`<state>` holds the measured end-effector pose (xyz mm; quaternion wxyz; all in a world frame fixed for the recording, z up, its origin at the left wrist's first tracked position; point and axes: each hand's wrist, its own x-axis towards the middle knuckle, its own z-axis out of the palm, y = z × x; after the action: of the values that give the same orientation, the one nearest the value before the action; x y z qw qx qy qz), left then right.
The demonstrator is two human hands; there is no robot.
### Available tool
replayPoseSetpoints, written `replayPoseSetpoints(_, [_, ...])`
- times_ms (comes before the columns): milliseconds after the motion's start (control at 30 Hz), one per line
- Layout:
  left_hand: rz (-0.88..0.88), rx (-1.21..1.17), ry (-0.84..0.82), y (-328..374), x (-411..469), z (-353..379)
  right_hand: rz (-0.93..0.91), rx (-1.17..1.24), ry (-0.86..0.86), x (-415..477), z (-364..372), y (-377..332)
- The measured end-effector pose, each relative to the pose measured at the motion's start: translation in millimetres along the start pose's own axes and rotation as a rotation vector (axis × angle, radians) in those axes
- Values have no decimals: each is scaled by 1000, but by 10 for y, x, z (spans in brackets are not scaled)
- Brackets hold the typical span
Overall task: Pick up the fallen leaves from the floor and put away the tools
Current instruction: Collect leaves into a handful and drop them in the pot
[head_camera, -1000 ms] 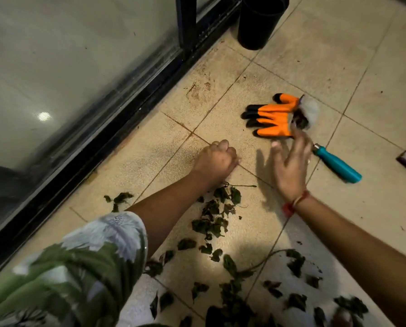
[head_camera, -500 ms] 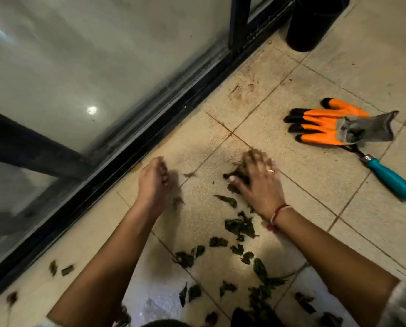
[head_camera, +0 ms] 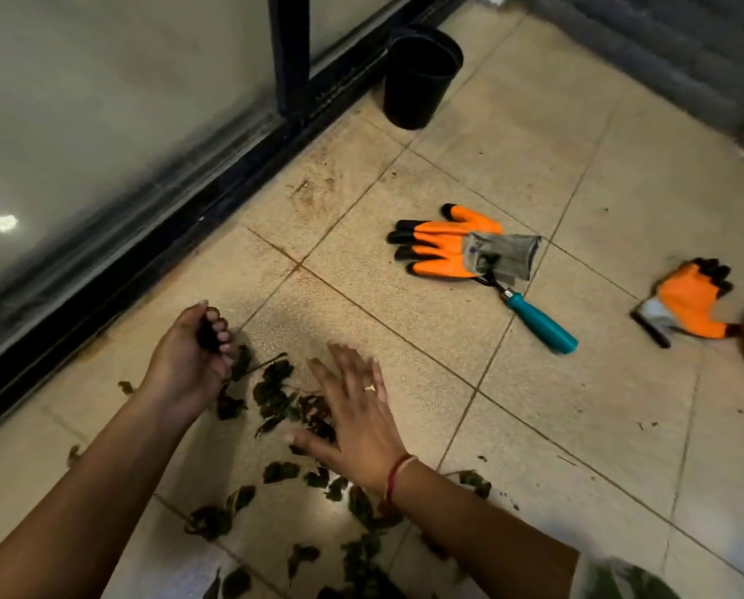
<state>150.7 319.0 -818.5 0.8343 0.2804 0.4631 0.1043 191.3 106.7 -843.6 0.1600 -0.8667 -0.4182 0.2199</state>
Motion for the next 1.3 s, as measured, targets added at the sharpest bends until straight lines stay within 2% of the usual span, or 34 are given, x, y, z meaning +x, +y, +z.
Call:
replayPoseSetpoints(133, [-6,5,-29,-6,5,-3,21,-77,-34,-216,110,145])
replayPoseSetpoints(267, [71,-18,-30,156,-28,-192,29,-69,-43,-35,2,46])
replayPoseSetpoints(333, [100,-16,-34,239,-46,-299,135,18,140,171,-244,113])
replayPoseSetpoints(400, [111,-16,-48,294,-51,-386,316,153,458,364,-621,357])
replayPoseSetpoints(467, [114,-17,-60,302,-47,-429,468,135,638,486,-1019,792])
replayPoseSetpoints(500, [113,-17,-67,291,-48,-423,527,90,648,529,-1184,1025])
replayPoseSetpoints(567, [108,-15,-79,261,-41,-387,569,3,559,605,-1375,1440])
replayPoseSetpoints(667, [76,11,-80,188,-45,-284,525,-92,335,683,-1381,1827])
replayPoseSetpoints(700, [61,23,-82,168,-58,-242,499,-114,309,706,-1359,1901])
replayPoseSetpoints(833, [34,56,-86,124,-78,-130,479,-141,445,707,-1372,1966])
replayPoseSetpoints(933, [9,17,-95,110,-71,-79,521,90,725,567,-1456,1790])
replayPoseSetpoints(1000, [-38,-24,-108,53,-87,-48,446,262,833,462,-1449,1428])
replayPoseSetpoints(1133, [-169,-92,-152,-226,-218,105,146,587,597,311,-1023,281])
replayPoseSetpoints(1200, [-202,-110,-169,-350,-335,208,92,757,490,265,-777,-232])
replayPoseSetpoints(1300, [-248,-152,-162,-415,-437,306,94,778,420,306,-479,-608])
